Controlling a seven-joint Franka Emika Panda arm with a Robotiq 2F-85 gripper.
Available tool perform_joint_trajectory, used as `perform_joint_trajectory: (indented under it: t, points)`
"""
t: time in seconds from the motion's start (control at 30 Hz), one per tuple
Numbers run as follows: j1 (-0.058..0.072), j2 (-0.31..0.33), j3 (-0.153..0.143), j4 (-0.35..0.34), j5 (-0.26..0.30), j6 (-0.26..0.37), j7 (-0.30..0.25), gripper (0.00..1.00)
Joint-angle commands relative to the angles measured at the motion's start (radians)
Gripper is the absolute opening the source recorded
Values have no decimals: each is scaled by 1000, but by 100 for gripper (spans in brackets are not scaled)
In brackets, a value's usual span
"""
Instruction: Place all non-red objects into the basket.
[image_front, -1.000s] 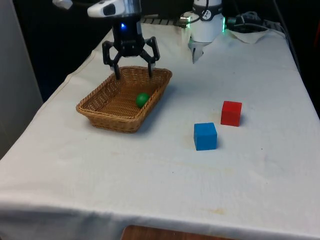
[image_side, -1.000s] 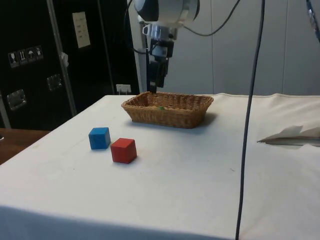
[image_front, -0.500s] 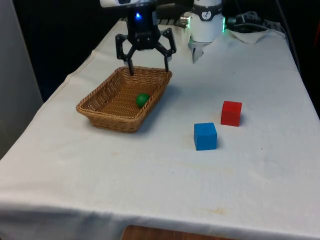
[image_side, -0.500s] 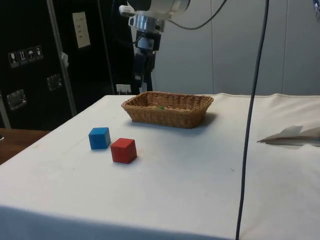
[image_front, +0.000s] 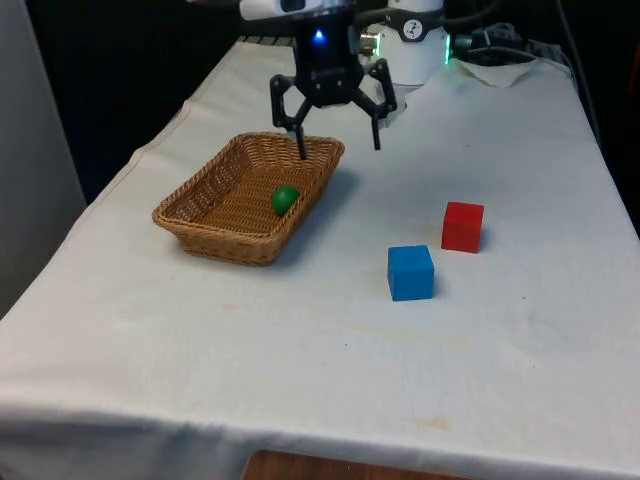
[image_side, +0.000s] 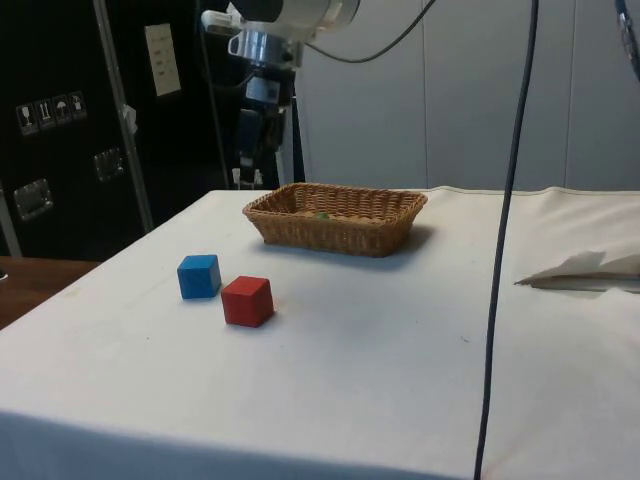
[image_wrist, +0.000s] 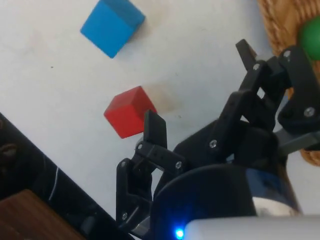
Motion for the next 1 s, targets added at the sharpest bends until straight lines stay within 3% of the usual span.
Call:
perform_joint_trajectory:
  t: [0.0,0.17,0.23,0.27,0.33,0.47,0.5,0.53,0.7,0.73,0.77,0.8,0.97]
  points:
    - [7,12,1,13,-10,-5,21,100]
    - [10,35,29,48,-10,-3,52,100]
    - [3,34,39,50,0,0,42,100]
    - [13,47,38,65,-13,1,65,100]
    - [17,56,43,76,-15,3,74,100]
    - [21,73,55,99,-27,7,98,100]
    - [12,65,64,97,-18,3,86,100]
    - [21,77,58,105,-31,8,104,100]
    - [25,113,79,147,-47,19,130,100]
    - [25,113,79,147,-47,19,130,100]
    - [17,111,87,148,-38,14,119,100]
    - [27,124,82,156,-51,24,134,100]
    - [35,150,90,173,-78,40,153,100]
